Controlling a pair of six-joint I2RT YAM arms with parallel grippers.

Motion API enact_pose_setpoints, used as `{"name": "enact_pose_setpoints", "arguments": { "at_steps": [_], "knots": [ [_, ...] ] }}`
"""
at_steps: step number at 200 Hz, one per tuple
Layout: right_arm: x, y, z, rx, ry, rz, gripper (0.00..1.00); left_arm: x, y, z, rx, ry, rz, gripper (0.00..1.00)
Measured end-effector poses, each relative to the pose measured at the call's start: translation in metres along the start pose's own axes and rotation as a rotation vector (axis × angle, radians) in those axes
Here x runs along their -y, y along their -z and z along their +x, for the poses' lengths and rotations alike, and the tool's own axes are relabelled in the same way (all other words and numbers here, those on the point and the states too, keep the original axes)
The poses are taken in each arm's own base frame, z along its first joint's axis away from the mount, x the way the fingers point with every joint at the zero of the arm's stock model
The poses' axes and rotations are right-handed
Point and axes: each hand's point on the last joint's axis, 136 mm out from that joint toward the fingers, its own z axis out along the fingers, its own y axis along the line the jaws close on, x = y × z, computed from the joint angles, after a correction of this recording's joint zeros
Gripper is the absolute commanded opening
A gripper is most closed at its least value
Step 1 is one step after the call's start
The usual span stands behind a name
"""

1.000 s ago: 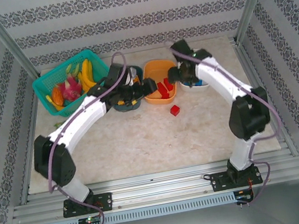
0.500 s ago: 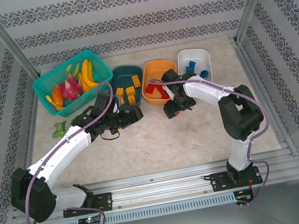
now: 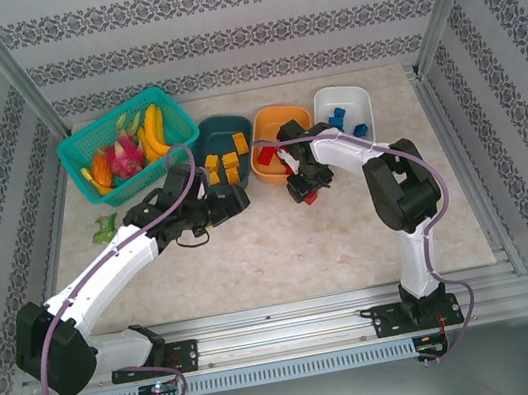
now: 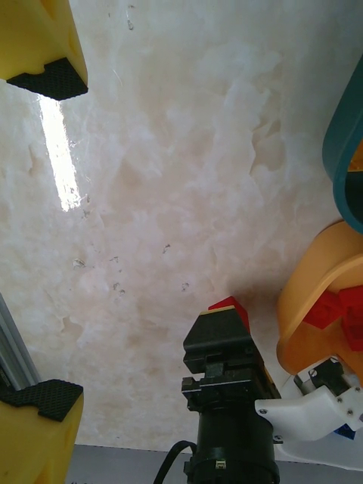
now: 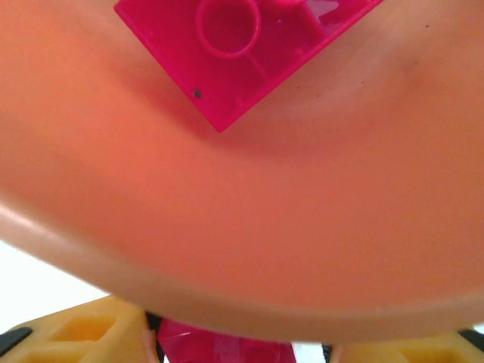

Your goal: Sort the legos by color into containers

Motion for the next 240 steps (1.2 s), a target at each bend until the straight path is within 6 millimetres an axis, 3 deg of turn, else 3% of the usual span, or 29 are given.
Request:
{"name": "enact_pose_setpoints", "arguments": {
  "at_steps": [33,77,100,124,154,180,206,240],
  "knots": [
    [0.000,-0.002,0.002,-0.005,-0.005,0.000,0.37,0.000,0.000,0.000,0.000,0.000,0.000,0.97],
    [-0.010,0.010,0.010,0.010,-0.008,-0.002,0.31,0.001,0.000,0.000,0.000,-0.001,0.002,0.97],
    [-0.019,0.036,0.011,0.052,-0.018,-0.011,0.31,0.008,0.005,-0.006,0.012,-0.004,0.015,0.97],
    [-0.024,0.078,0.004,0.140,-0.064,-0.037,0.30,0.031,0.017,-0.023,0.050,-0.017,0.057,0.98],
    [-0.024,0.133,-0.038,0.288,-0.147,-0.106,0.29,0.064,0.025,-0.051,0.094,-0.028,0.122,0.98],
    [-0.013,0.156,-0.083,0.375,-0.237,-0.166,0.28,0.075,0.018,-0.080,0.116,-0.009,0.147,0.98],
    [0.006,0.141,-0.130,0.399,-0.336,-0.189,0.28,0.074,0.002,-0.111,0.132,0.020,0.140,0.98],
    [0.031,0.093,-0.177,0.375,-0.436,-0.182,0.28,0.078,-0.018,-0.137,0.137,0.019,0.139,0.98]
  ]
}}
